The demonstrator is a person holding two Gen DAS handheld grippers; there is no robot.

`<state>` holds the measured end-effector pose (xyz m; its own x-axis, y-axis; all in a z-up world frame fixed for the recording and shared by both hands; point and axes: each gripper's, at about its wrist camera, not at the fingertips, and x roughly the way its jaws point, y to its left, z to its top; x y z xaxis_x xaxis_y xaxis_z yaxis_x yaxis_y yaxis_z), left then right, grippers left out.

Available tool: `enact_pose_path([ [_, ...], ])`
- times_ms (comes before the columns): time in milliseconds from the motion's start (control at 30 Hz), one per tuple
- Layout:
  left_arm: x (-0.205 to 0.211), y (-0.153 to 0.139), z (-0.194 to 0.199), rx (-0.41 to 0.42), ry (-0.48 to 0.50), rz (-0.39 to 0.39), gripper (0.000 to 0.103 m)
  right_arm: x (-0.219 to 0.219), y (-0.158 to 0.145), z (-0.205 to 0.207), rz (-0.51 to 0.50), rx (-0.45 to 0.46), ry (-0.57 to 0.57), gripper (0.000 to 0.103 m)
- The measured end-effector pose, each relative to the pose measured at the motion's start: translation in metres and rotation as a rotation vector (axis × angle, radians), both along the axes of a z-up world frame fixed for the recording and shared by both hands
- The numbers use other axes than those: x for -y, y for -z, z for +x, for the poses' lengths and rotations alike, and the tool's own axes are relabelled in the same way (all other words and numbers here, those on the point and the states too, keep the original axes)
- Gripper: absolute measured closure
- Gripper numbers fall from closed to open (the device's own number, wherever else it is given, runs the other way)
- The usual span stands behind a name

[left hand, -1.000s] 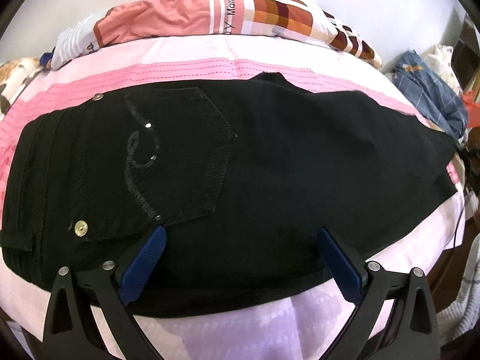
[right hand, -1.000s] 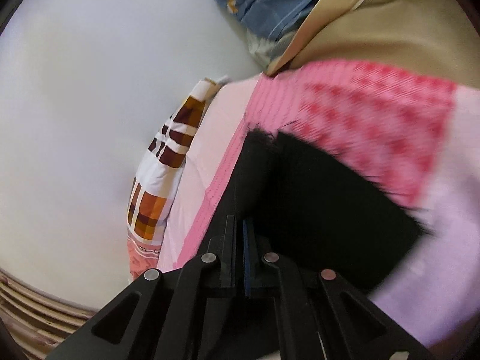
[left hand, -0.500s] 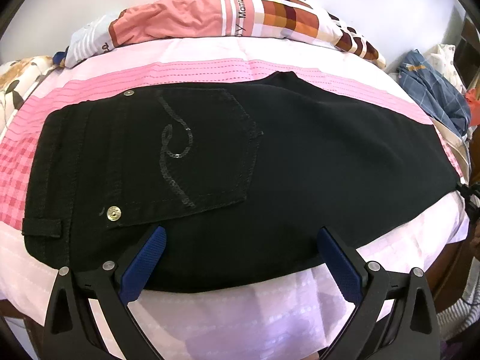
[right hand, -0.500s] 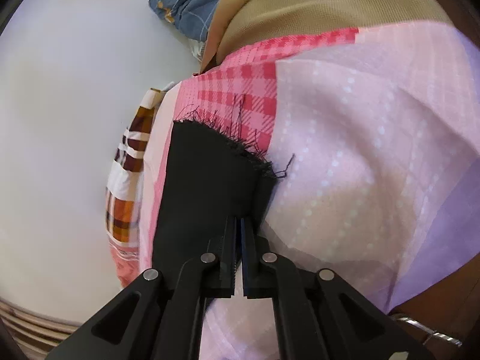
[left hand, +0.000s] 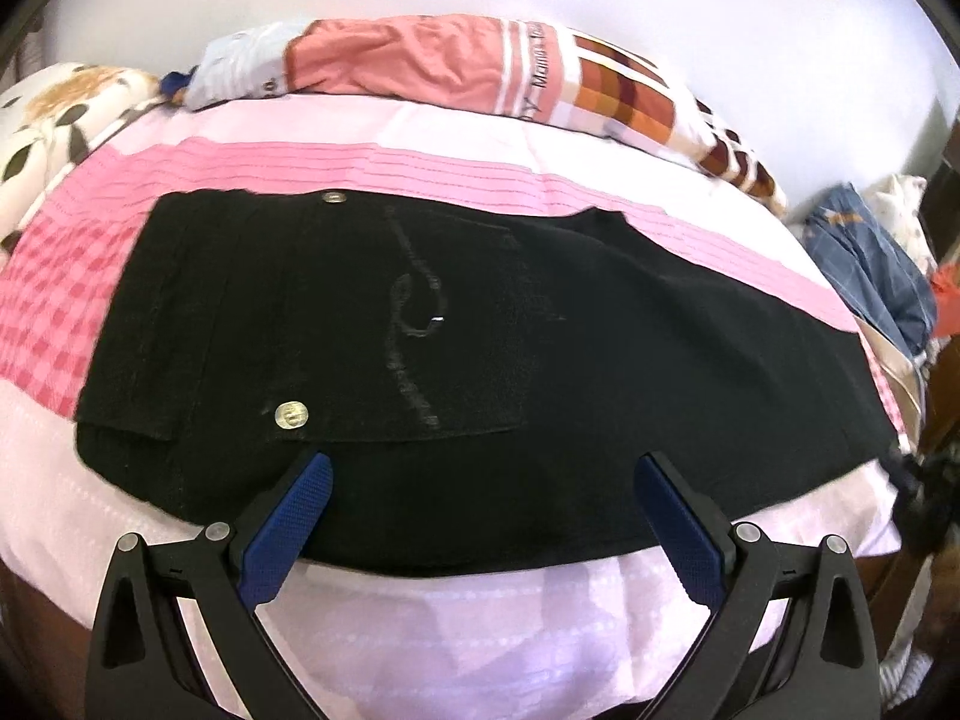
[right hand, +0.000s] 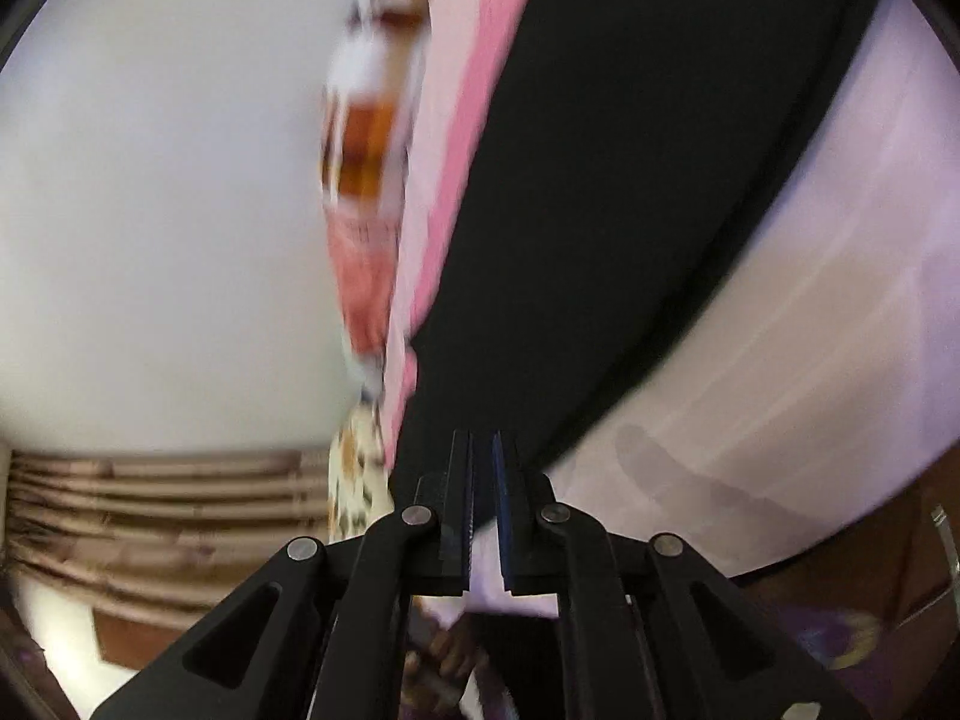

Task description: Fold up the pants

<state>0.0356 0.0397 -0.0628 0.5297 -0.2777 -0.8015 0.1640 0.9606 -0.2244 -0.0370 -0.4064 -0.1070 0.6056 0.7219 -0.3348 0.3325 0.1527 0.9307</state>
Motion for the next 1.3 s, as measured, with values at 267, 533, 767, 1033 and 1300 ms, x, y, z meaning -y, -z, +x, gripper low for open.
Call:
enact_pose_path([
  [267, -0.026, -0.002, -0.006, 0.025, -0.051, 0.001, 0.003, -0.038, 0.023, 0.017, 0.048, -0.054, -0.027, 0.093],
  [533, -0.032, 0.005, -0.006, 0.044, -0.033, 0.017, 0.003, -0.051, 0.021, 0.034, -0.011, -0.051, -0.019, 0.092],
  [767, -0.035, 0.003, -0.007, 0.059, -0.014, 0.008, 0.003, -0.054, 0.005, 0.031, -0.161, -0.037, -0.037, 0.101],
  [1033, -0.044, -0.001, -0.007, 0.057, -0.004, -0.040, 0.003, -0.044, 0.015, 0.031, -0.106, -0.095, -0.046, 0.095],
  [1300, -0.119, -0.030, -0.002, 0.078, -0.162, -0.203, 0.003, -0.130, -0.044, 0.055, -0.202, 0.122, -0.364, 0.093],
])
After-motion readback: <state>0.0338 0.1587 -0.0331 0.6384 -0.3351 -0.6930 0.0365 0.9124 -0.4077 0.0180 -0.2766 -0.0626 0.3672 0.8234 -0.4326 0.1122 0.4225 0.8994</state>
